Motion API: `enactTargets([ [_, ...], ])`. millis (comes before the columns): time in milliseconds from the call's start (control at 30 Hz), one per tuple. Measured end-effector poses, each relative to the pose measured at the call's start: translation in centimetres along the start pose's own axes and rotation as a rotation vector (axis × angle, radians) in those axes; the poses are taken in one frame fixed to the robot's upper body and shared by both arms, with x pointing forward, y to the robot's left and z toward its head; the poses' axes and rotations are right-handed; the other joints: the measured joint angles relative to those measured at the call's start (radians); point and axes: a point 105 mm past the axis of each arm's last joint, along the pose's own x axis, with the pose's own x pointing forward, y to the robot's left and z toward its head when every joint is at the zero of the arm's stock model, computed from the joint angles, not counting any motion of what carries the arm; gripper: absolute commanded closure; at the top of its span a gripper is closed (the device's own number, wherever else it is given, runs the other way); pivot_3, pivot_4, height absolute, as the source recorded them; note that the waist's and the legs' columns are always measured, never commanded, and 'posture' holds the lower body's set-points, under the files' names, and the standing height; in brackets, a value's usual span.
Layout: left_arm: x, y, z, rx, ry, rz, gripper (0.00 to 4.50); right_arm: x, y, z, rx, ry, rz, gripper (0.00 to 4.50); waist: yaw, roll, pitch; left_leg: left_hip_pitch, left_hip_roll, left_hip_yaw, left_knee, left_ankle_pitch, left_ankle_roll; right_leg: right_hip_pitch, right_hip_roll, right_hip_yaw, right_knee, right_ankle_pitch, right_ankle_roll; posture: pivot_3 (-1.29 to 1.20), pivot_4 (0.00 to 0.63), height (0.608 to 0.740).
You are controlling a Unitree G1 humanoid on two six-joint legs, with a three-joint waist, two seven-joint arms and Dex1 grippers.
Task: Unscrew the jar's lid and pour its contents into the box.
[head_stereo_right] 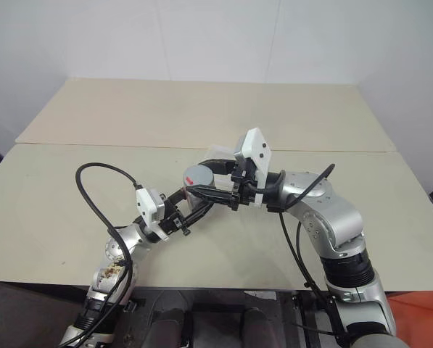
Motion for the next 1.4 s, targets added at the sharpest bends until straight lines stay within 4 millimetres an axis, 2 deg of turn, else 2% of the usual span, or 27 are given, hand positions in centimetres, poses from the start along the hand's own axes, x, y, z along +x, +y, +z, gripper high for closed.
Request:
enactTargets([
  [400, 0.1, -0.3, 0.4, 0.040, -0.016, -0.043, 2.36, -0.7, 0.0, 0.8, 0.054, -0.001, 0.067, 1.74, 0.000, 0.000, 0.000, 0.000, 0.000, 0.000, 0.000, 0.000, 0.000, 0.000, 0.000, 0.000, 0.000, 0.000, 0.000, 0.00, 0.150, 0.740],
  [500, 0.0, -0.3, -0.3, 0.021, 0.007, -0.042, 2.36, -0.5, 0.3, 1.5, 0.052, -0.033, 0.097, 1.74, 0.000, 0.000, 0.000, 0.000, 0.000, 0.000, 0.000, 0.000, 0.000, 0.000, 0.000, 0.000, 0.000, 0.000, 0.000, 0.00, 0.150, 0.740],
  [700, -0.1, -0.7, -0.5, 0.023, 0.023, -0.076, 2.36, -0.9, 0.7, 1.6, 0.054, -0.029, 0.154, 1.74, 0.000, 0.000, 0.000, 0.000, 0.000, 0.000, 0.000, 0.000, 0.000, 0.000, 0.000, 0.000, 0.000, 0.000, 0.000, 0.00, 0.150, 0.740],
  [833, -0.1, -0.6, -0.5, 0.023, 0.024, -0.071, 2.36, -1.3, -0.7, 1.6, -0.005, -0.041, 0.081, 1.74, 0.001, 0.000, 0.000, 0.000, 0.000, 0.000, 0.000, 0.000, 0.000, 0.000, 0.000, 0.000, 0.000, 0.000, 0.000, 0.00, 0.150, 0.740],
  [967, -0.5, -0.2, -0.6, 0.023, 0.032, -0.038, 2.36, -4.2, -3.8, 1.5, -0.068, 0.012, -0.106, 1.74, 0.007, 0.000, 0.000, -0.001, 0.000, 0.000, 0.000, 0.000, 0.000, 0.000, -0.001, 0.000, -0.001, 0.000, 0.000, 0.00, 0.150, 0.740],
  [1033, -0.8, 0.3, -0.8, 0.019, 0.047, -0.010, 2.36, -5.8, -4.7, 0.1, -0.065, 0.094, -0.192, 1.74, 0.010, 0.000, 0.000, -0.001, 0.000, 0.000, 0.000, 0.000, 0.000, 0.000, -0.001, 0.000, -0.001, 0.000, 0.000, 0.00, 0.150, 0.740],
  [1133, -1.3, 1.6, -0.9, 0.043, 0.086, 0.056, 2.36, -8.7, -5.5, -5.1, 0.042, 0.321, -0.345, 1.74, 0.011, 0.000, 0.000, -0.001, 0.000, 0.000, 0.000, 0.000, 0.000, 0.000, -0.001, 0.000, -0.001, 0.000, 0.000, 0.00, 0.150, 0.740],
  [1233, -1.3, 3.1, -0.5, 0.071, 0.108, 0.107, 2.36, -10.3, -5.1, -9.4, 0.150, 0.477, -0.437, 1.74, 0.008, 0.000, 0.000, 0.000, 0.000, 0.000, 0.000, 0.000, 0.000, 0.000, 0.000, 0.000, -0.001, 0.000, 0.000, 0.00, 0.150, 0.740],
  [1333, -1.0, 4.1, -0.2, 0.103, 0.124, 0.124, 2.36, -11.3, -4.2, -12.1, 0.201, 0.593, -0.479, 1.74, 0.006, 0.000, 0.000, 0.000, 0.000, 0.000, 0.000, 0.000, 0.000, 0.000, 0.000, 0.000, -0.001, 0.000, 0.000, 0.00, 0.150, 0.740],
  [1400, -1.2, 4.8, -0.3, 0.119, 0.146, 0.134, 2.36, -11.6, -3.6, -12.8, 0.221, 0.632, -0.495, 1.74, 0.003, 0.000, 0.000, 0.000, 0.000, 0.000, 0.000, 0.000, 0.000, 0.000, 0.000, 0.000, -0.001, 0.000, 0.000, 0.00, 0.150, 0.740],
])
